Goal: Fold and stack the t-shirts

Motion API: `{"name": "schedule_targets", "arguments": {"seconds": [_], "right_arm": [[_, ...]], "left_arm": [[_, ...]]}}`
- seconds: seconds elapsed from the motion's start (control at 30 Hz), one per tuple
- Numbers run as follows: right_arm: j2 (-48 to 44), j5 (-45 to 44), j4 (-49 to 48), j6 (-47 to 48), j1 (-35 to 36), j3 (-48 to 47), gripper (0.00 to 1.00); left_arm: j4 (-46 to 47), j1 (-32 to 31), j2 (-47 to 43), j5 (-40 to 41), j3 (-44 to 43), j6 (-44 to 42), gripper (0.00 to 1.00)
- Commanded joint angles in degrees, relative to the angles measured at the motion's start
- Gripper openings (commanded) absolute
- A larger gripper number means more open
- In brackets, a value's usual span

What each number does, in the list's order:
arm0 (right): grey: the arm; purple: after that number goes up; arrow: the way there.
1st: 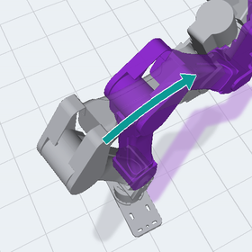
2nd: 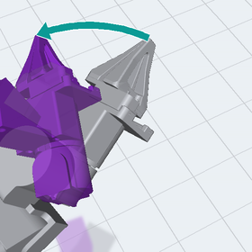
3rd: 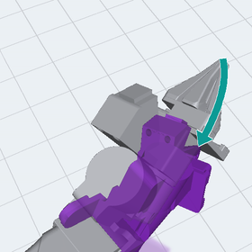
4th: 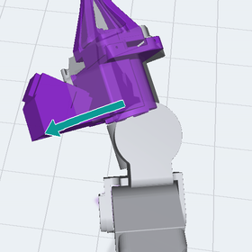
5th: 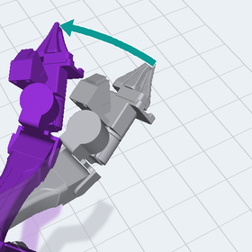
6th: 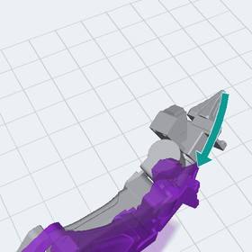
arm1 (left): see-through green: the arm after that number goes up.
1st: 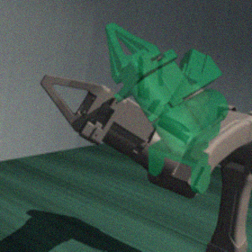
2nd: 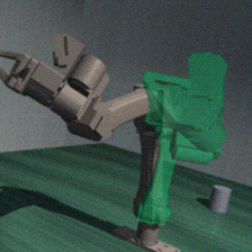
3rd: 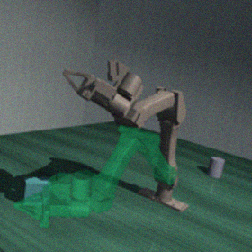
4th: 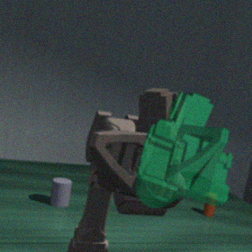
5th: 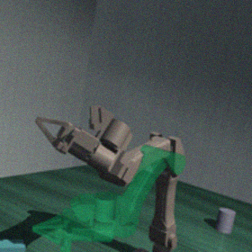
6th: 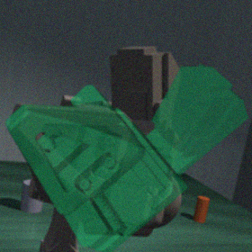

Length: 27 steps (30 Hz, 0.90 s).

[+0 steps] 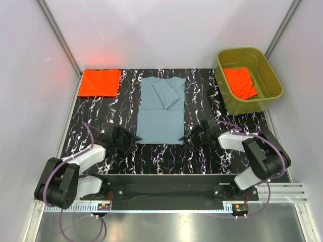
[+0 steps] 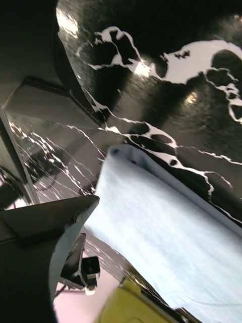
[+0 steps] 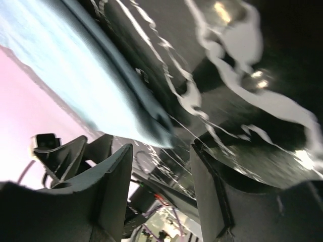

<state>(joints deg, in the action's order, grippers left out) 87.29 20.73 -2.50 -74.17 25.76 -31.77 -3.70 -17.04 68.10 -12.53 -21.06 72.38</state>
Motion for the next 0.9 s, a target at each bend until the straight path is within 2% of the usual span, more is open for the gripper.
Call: {"name": "schedule_targets", "arguments": {"seconds": [0.0, 0.17, 0.63, 0.7, 0.73, 0.8, 0.83, 0.87], "right_arm": [[3.68, -2.71, -1.63, -2.38, 0.87, -0.4, 0.56], [2.1, -4.99, -1.1, -5.28, 0.96, 1.71, 0.55], [7.02, -6.58, -0.49, -6.16, 0.96, 1.09, 0.5], [7.2, -7.63, -0.49, -6.25, 0.96, 1.01, 0.48], [7.28, -7.9, -0.4, -6.16, 0.96, 0.92, 0.47], [7.99, -8.25, -0.31, -6.16, 0.96, 0.66, 0.46], [8.25, -8.08, -0.05, -6.16, 0.96, 0.57, 0.42], [8.69, -7.99, -0.05, -6.16, 0.96, 0.39, 0.4]], "left_arm": [[-1.12, 0.34, 2.3, 5.15, -0.56, 2.23, 0.63], [-1.92, 0.78, 3.62, 6.56, -0.39, 5.05, 0.55], [-1.04, 2.45, 9.95, 8.58, -2.67, 3.39, 0.49], [-0.25, 2.53, 11.0, 7.97, -2.93, 2.94, 0.43], [-0.08, 2.45, 11.35, 7.62, -3.02, 2.51, 0.37], [0.36, 2.45, 11.97, 7.18, -3.11, 2.24, 0.29], [0.63, 2.45, 11.97, 7.17, -3.02, 2.15, 0.22], [1.24, 2.53, 11.97, 7.0, -2.94, 1.98, 0.19]]}}
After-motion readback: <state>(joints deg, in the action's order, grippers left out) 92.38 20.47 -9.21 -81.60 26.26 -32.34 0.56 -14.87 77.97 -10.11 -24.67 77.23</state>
